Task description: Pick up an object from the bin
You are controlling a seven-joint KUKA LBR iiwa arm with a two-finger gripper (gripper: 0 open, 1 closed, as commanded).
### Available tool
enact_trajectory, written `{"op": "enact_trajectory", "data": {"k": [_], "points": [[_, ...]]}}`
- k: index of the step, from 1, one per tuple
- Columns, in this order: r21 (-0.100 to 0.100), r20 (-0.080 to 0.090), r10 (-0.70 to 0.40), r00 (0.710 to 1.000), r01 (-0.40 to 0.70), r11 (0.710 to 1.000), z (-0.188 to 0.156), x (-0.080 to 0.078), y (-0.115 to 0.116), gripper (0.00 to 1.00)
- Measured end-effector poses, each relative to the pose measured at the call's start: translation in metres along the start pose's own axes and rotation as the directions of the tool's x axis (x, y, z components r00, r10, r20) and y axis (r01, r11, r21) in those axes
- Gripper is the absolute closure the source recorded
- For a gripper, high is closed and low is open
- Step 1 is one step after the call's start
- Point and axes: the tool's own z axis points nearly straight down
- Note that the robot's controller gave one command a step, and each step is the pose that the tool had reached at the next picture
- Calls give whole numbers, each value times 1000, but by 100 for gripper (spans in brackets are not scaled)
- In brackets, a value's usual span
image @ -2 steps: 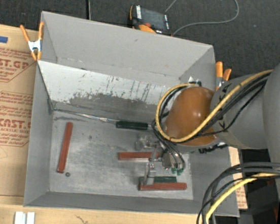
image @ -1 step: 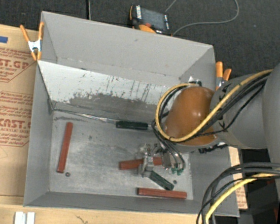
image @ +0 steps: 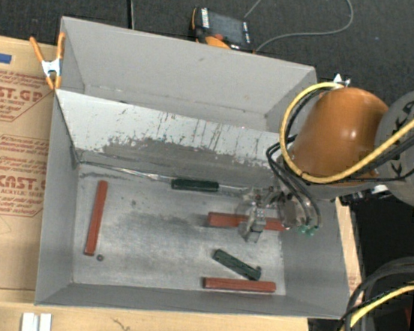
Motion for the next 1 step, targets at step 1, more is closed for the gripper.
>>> {"op": "enact_trajectory", "data": {"k": [1], "points": [[-2, -5, -316, 949, 316, 949, -45, 22, -32, 100]]}}
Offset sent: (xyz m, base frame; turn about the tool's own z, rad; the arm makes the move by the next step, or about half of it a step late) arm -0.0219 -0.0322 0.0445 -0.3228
